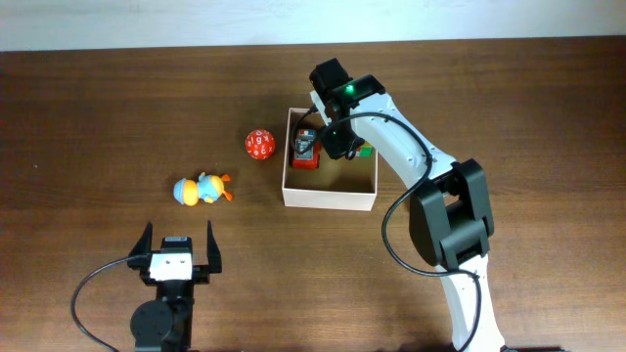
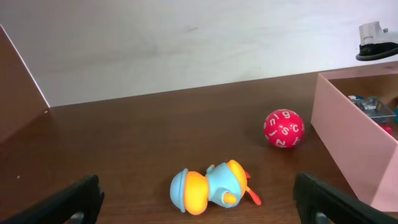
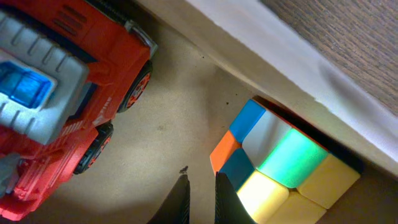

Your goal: Pack container

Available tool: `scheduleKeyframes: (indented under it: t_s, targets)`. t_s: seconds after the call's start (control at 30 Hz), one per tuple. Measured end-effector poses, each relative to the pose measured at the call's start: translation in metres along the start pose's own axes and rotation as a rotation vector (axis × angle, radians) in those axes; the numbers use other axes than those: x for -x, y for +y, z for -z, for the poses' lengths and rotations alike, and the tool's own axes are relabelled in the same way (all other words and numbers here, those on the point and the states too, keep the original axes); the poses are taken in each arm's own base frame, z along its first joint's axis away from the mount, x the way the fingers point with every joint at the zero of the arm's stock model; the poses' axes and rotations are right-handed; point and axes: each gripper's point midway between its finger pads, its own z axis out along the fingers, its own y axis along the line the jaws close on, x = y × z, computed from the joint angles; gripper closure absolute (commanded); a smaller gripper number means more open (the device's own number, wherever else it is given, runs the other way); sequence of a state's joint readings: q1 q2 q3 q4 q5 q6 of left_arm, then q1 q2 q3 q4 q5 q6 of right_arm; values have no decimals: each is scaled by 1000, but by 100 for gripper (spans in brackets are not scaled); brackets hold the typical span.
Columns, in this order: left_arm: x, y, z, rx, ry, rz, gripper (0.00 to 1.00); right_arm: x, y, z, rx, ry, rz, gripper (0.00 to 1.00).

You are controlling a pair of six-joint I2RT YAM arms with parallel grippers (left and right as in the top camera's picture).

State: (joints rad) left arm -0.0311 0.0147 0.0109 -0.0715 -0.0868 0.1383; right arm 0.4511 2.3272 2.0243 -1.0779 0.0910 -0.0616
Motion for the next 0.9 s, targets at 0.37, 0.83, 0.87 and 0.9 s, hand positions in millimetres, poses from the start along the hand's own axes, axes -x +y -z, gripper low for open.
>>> scheduleKeyframes:
  t_s: [0.37,0.83,0.87,0.9]
  targets:
    - [0,0,0,0,0,0,1,-5,-4,0,-22,22,46,90]
    - [0,0,0,0,0,0,1,8,18,1,82,-37,102,90]
    - [0,0,0,0,0,0,1,9,21,1,93,-41,108,90]
    - [0,0,0,0,0,0,1,9,23,2,100,-44,114,90]
